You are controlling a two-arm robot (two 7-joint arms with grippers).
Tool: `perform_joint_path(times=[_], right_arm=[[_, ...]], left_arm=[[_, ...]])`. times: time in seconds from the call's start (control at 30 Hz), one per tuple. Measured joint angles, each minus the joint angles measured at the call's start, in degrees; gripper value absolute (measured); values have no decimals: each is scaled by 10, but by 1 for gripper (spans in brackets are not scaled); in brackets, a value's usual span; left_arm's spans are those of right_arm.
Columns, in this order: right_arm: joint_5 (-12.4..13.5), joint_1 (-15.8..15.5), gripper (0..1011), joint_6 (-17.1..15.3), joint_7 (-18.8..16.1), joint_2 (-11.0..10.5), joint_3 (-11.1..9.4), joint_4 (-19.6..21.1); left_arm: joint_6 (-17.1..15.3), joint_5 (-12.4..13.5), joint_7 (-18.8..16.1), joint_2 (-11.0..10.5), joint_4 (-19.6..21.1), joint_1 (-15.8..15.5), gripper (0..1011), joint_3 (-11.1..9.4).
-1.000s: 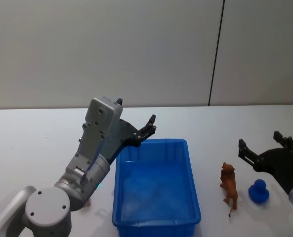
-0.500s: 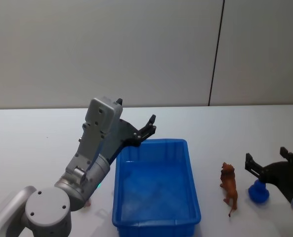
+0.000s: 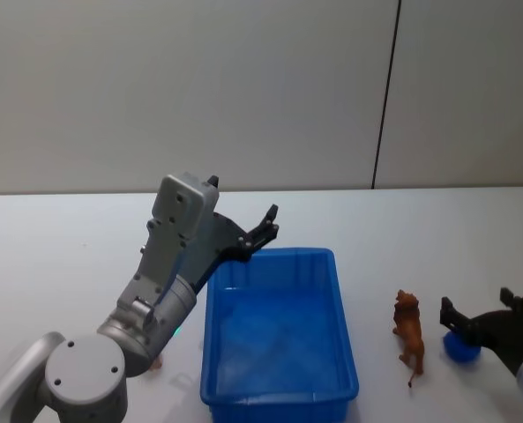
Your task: Pick up the two dolls from the table and place them into the box.
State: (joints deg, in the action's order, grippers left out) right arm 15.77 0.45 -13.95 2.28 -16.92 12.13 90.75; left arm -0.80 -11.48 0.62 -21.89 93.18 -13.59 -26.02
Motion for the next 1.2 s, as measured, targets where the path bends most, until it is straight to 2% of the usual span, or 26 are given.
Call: perform_joint_path(times=[0.3, 0.43, 0.57, 0.63, 0.67, 0.87, 0.97, 1.0, 1.07, 1.1, 1.2], right_arm=[[1, 9, 1001, -5, -11, 6, 0, -35], [1, 13, 942, -6, -18, 8, 0, -47], [2, 16, 845, -6, -27, 10, 1, -59], [2, 17, 757, -6, -31, 12, 1, -64], [2, 18, 757, -6, -33, 12, 2, -66], [0, 19, 539, -5, -42, 14, 3, -74], [-1, 19, 480, -3, -45, 15, 3, -75], [-3, 19, 418, -2, -47, 15, 4, -75], [-4, 19, 378, 0, -49, 15, 4, -75], [-6, 19, 322, 2, -51, 16, 5, -75], [-10, 19, 288, 4, -53, 16, 5, -74]], left_arm=[[0, 0, 0, 0, 0, 0, 1001, 0], [0, 0, 0, 0, 0, 0, 1001, 0], [0, 0, 0, 0, 0, 0, 1001, 0], [0, 0, 0, 0, 0, 0, 1001, 0], [0, 0, 0, 0, 0, 0, 1001, 0], [0, 0, 0, 0, 0, 0, 1001, 0], [0, 0, 0, 0, 0, 0, 1001, 0], [0, 0, 0, 0, 0, 0, 1001, 0], [0, 0, 0, 0, 0, 0, 1001, 0], [0, 0, 0, 0, 0, 0, 1001, 0], [0, 0, 0, 0, 0, 0, 1001, 0]])
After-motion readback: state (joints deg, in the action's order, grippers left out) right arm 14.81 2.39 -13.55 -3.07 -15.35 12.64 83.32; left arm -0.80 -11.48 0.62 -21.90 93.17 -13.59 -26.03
